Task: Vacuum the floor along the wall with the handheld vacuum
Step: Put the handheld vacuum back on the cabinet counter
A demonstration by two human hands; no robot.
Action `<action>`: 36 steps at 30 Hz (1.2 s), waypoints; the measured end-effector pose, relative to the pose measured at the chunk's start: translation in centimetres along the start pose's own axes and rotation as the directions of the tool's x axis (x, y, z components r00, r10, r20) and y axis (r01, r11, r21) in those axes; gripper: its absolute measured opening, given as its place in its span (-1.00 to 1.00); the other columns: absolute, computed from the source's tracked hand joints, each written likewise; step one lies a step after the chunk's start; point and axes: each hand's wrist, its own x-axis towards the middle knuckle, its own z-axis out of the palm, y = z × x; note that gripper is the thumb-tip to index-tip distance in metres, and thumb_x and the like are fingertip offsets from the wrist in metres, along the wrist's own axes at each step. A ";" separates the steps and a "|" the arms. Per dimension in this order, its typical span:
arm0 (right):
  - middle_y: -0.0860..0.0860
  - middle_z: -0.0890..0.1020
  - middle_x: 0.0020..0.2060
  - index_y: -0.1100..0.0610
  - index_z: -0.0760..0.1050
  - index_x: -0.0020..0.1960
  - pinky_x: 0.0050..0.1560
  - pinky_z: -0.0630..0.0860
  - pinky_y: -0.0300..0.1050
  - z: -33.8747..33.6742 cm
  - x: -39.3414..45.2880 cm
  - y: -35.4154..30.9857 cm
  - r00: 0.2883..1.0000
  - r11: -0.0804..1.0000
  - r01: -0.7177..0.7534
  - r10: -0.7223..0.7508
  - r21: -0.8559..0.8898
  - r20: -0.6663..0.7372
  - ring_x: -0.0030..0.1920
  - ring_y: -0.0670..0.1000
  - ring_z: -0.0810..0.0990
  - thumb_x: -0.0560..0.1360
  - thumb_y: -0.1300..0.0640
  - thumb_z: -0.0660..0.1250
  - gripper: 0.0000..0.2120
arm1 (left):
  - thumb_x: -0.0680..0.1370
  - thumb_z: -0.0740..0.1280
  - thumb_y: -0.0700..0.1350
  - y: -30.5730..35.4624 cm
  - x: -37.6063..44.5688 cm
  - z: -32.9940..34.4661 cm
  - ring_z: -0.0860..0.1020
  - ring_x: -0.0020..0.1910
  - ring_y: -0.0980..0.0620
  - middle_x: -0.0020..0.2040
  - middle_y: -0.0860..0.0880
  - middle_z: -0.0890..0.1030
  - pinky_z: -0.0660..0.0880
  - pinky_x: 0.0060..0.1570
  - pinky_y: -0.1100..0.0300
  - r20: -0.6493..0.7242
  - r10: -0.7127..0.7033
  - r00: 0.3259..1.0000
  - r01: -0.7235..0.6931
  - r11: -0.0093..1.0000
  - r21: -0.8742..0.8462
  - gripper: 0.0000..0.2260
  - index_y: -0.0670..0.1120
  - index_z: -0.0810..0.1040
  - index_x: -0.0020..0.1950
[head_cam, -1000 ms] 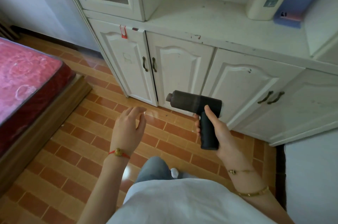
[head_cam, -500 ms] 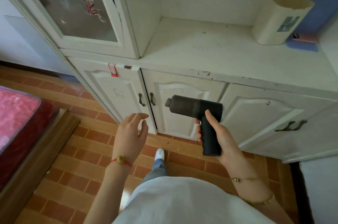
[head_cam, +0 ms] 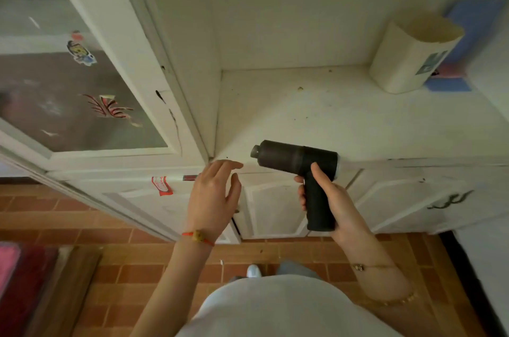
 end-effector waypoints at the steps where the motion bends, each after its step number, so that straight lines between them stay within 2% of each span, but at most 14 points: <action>1: 0.09 0.62 -0.28 0.24 0.61 0.07 -0.30 0.54 -0.15 0.2 0.5 -0.3 1.000 1.000 0.004 -0.004 0.003 -0.010 -0.34 0.00 0.58 0.36 -0.17 0.41 -0.49 | 0.59 0.28 -0.22 -0.3 0.9 0.3 0.55 0.13 -0.03 0.13 -0.03 0.61 0.49 0.16 0.08 0.000 0.015 1.000 -0.015 1.000 -0.006 -0.80 -0.09 0.61 0.17; 7: 0.08 0.62 -0.27 0.24 0.60 0.08 -0.31 0.54 -0.16 1.1 3.6 -2.7 0.999 1.000 0.026 -0.025 0.014 -0.047 -0.35 -0.01 0.58 0.39 -0.14 0.40 -0.52 | 0.55 0.30 -0.28 -2.6 6.0 3.8 0.53 0.15 -0.10 0.11 -0.08 0.62 0.53 0.12 0.01 -0.015 0.105 0.994 -0.105 0.994 0.029 -0.79 -0.15 0.60 0.15; 12: 0.06 0.62 -0.27 0.27 0.58 0.13 -0.27 0.54 -0.15 1.4 5.9 -4.5 0.998 1.000 0.028 -0.028 -0.012 -0.048 -0.33 -0.01 0.57 0.35 -0.16 0.41 -0.44 | 0.55 0.30 -0.25 -3.8 8.3 7.1 0.51 0.20 -0.15 0.16 -0.11 0.59 0.54 0.14 -0.08 0.004 0.056 0.998 -0.056 0.995 0.088 -0.77 -0.16 0.57 0.19; 16: 0.06 0.61 -0.27 0.27 0.57 0.17 -0.24 0.52 -0.13 1.3 7.7 -4.9 0.999 1.000 0.008 -0.009 -0.018 -0.037 -0.32 -0.01 0.56 0.32 -0.17 0.43 -0.39 | 0.53 0.31 -0.24 -4.5 8.7 8.6 0.51 0.18 -0.15 0.15 -0.11 0.58 0.46 0.18 -0.05 -0.014 0.004 1.000 -0.003 0.996 0.093 -0.78 -0.13 0.57 0.16; 19: 0.05 0.61 -0.27 0.27 0.56 0.19 -0.24 0.52 -0.14 1.4 9.0 -5.0 1.000 0.999 -0.004 0.004 -0.032 -0.009 -0.32 -0.02 0.56 0.33 -0.17 0.42 -0.39 | 0.53 0.22 -0.17 -4.6 8.6 9.1 0.51 0.17 -0.11 0.15 -0.06 0.59 0.35 0.22 0.05 -0.057 -0.021 0.998 0.028 0.993 0.118 -0.77 -0.09 0.58 0.14; 26: 0.05 0.62 -0.26 0.28 0.56 0.17 -0.25 0.54 -0.18 3.5 13.0 -8.7 0.998 0.996 0.041 -0.037 -0.074 0.053 -0.32 -0.04 0.57 0.51 -0.07 0.35 -0.56 | 0.48 0.20 -0.15 -4.3 8.6 9.5 0.53 0.10 -0.07 0.12 -0.05 0.61 0.39 0.16 0.09 -0.108 -0.016 0.994 0.035 0.984 0.173 -0.72 -0.07 0.59 0.12; 31: 0.07 0.63 -0.24 0.29 0.55 0.14 -0.31 0.54 -0.17 6.8 18.2 -12.6 0.990 0.989 0.117 -0.109 -0.095 0.084 -0.34 -0.02 0.58 0.51 -0.03 0.37 -0.60 | 0.44 0.20 -0.14 -4.3 8.8 9.6 0.51 0.10 -0.11 0.11 -0.05 0.61 0.44 0.10 -0.01 -0.118 -0.004 0.993 0.027 0.981 0.192 -0.71 -0.07 0.61 0.10; 36: 0.11 0.63 -0.20 0.28 0.55 0.13 -0.31 0.53 -0.14 9.7 23.7 -14.2 0.989 0.977 0.139 -0.129 -0.162 0.070 -0.30 0.01 0.59 0.51 -0.02 0.39 -0.61 | 0.44 0.20 -0.14 -4.2 9.0 9.5 0.51 0.12 -0.12 0.12 -0.05 0.61 0.44 0.15 -0.03 -0.096 -0.020 0.995 0.037 0.981 0.188 -0.71 -0.07 0.60 0.09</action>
